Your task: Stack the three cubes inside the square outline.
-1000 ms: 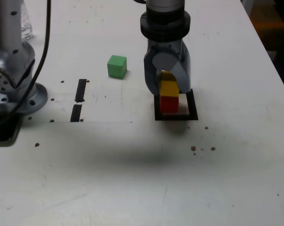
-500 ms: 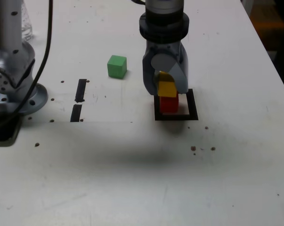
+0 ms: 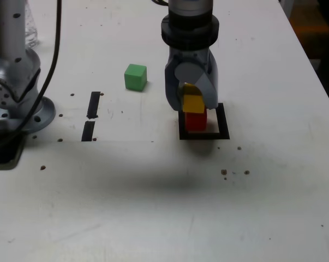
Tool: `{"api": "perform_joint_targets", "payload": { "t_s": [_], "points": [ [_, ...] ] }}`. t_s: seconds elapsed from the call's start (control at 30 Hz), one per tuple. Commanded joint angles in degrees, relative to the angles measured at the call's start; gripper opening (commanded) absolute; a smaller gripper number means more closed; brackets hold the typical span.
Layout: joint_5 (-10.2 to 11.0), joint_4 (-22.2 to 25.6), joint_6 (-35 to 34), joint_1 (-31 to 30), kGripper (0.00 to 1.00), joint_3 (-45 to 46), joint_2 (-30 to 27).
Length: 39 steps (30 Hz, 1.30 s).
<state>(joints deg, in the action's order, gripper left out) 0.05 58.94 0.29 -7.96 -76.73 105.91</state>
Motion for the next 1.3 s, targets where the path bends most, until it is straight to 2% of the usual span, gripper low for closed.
{"api": "perform_joint_targets", "payload": {
  "t_s": [0.0,0.6,0.83,0.93,1.27],
  "points": [
    [-0.1,0.2,0.0,0.0,0.5,-0.3,0.3],
    [-0.4,1.4,0.0,-1.1,0.68,-0.8,0.1],
    [0.1,3.4,0.4,-1.1,0.69,-1.9,-1.4],
    [0.8,5.5,0.5,-1.1,0.69,-2.8,-2.9],
    [5.2,14.7,1.5,1.4,0.69,-3.9,-10.3]
  ]
}}
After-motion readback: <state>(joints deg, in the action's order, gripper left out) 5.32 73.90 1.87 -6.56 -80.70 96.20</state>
